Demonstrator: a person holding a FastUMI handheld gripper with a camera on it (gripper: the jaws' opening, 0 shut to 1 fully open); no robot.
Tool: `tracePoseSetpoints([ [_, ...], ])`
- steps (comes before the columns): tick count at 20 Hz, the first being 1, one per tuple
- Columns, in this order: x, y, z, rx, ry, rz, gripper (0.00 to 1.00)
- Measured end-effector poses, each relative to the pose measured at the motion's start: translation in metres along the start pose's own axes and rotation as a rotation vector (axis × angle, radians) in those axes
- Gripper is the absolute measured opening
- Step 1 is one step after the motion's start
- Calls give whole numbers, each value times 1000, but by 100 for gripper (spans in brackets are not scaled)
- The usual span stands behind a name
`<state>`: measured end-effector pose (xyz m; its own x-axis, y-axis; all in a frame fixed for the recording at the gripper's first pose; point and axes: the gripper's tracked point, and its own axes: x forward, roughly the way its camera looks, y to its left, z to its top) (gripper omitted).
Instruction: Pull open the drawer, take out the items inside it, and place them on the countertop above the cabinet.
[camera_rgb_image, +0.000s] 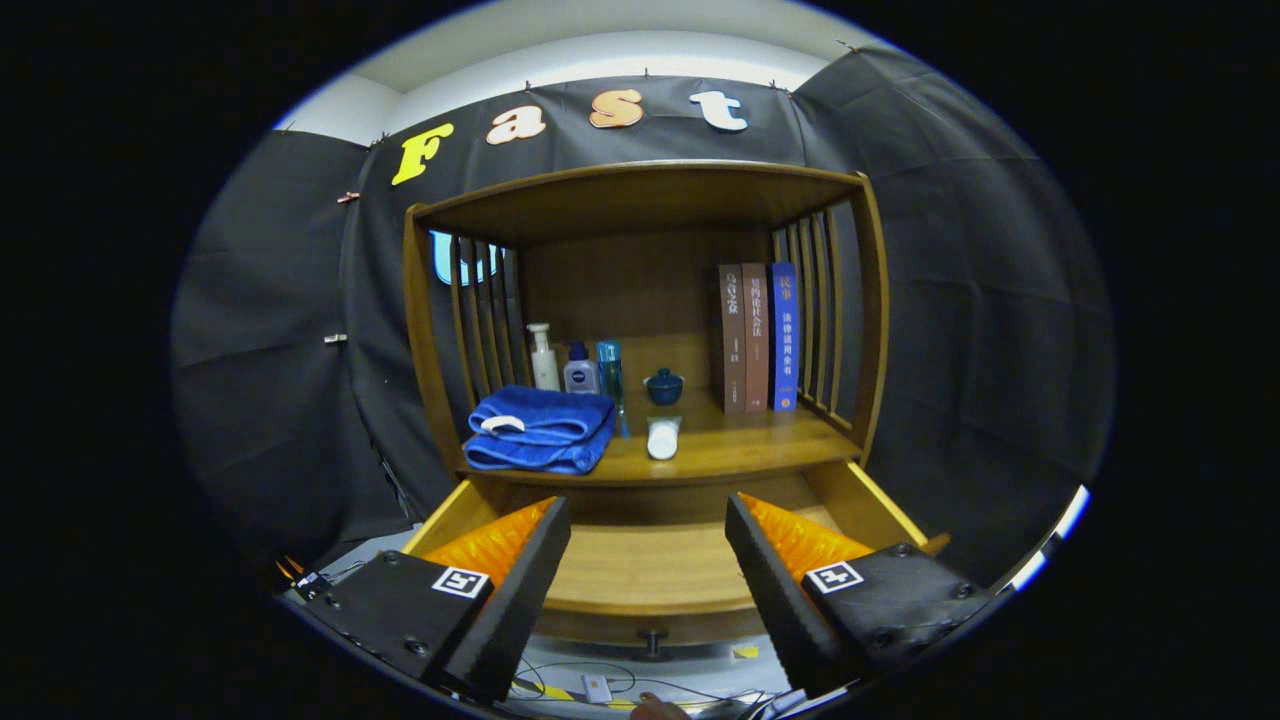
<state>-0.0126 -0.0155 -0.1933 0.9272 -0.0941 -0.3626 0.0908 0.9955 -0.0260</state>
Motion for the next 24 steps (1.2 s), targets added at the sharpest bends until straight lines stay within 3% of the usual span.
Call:
tracePoseSetpoints([
  [7,-14,-2,-58,-45,-71,-4,99],
  [14,9,-12,-118,12,3,-30,100],
  [24,30,-15,-128,-15,2,-42,99],
])
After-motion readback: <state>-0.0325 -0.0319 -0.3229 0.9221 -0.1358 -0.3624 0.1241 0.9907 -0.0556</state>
